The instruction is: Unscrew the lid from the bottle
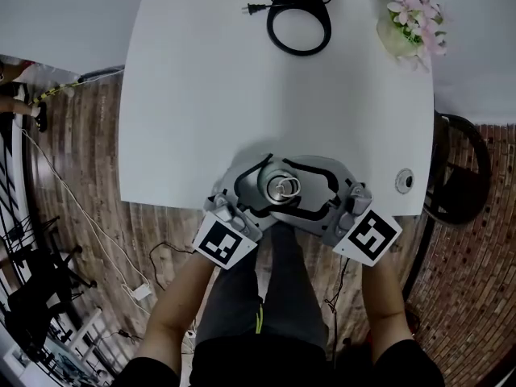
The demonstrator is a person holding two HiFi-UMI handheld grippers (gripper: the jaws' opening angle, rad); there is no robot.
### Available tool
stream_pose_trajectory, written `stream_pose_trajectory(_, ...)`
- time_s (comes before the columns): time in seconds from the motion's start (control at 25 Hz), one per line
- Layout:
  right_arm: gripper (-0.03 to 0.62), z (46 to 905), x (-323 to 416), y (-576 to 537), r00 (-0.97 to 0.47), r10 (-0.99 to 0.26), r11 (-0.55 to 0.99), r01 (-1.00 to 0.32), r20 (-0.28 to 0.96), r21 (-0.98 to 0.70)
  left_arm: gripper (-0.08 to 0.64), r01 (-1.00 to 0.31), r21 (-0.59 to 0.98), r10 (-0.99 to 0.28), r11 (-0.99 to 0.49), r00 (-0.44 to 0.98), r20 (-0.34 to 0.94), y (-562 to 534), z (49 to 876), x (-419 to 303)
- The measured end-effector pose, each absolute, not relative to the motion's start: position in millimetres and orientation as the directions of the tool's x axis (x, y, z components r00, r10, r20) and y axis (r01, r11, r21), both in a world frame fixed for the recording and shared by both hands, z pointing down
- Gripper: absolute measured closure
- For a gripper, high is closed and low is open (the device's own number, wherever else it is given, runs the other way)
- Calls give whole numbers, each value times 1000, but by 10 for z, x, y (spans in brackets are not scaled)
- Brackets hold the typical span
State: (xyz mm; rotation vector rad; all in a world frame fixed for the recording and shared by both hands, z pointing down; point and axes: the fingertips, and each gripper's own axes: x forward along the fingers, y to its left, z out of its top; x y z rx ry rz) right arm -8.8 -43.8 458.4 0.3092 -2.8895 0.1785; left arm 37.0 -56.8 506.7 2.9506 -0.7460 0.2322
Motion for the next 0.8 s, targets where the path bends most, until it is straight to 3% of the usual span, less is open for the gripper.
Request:
stream_pose_trajectory(0.2, 298, 4497, -17, -399, -860, -495, 833, -510, 123, -214, 193, -486, 56, -472, -872, 866, 165, -577, 5065, 375)
stream_pose_trajectory(0.4, 295, 4512, 16, -474, -687, -707, 670, -727, 170, -151, 193, -496, 58, -482, -866, 860, 167, -589, 5069, 376)
stream_pose_trajectory(0.6, 295, 4531, -9, -592, -626, -752, 625, -777, 206, -77, 193, -508, 63, -493, -859, 854, 165, -589, 5071, 381)
stream_pose_trajectory(0.8, 298, 4599, -26, -588, -634, -736, 630, -770, 235, -103, 193, -508, 67, -493, -859, 854, 165, -582, 5069, 378)
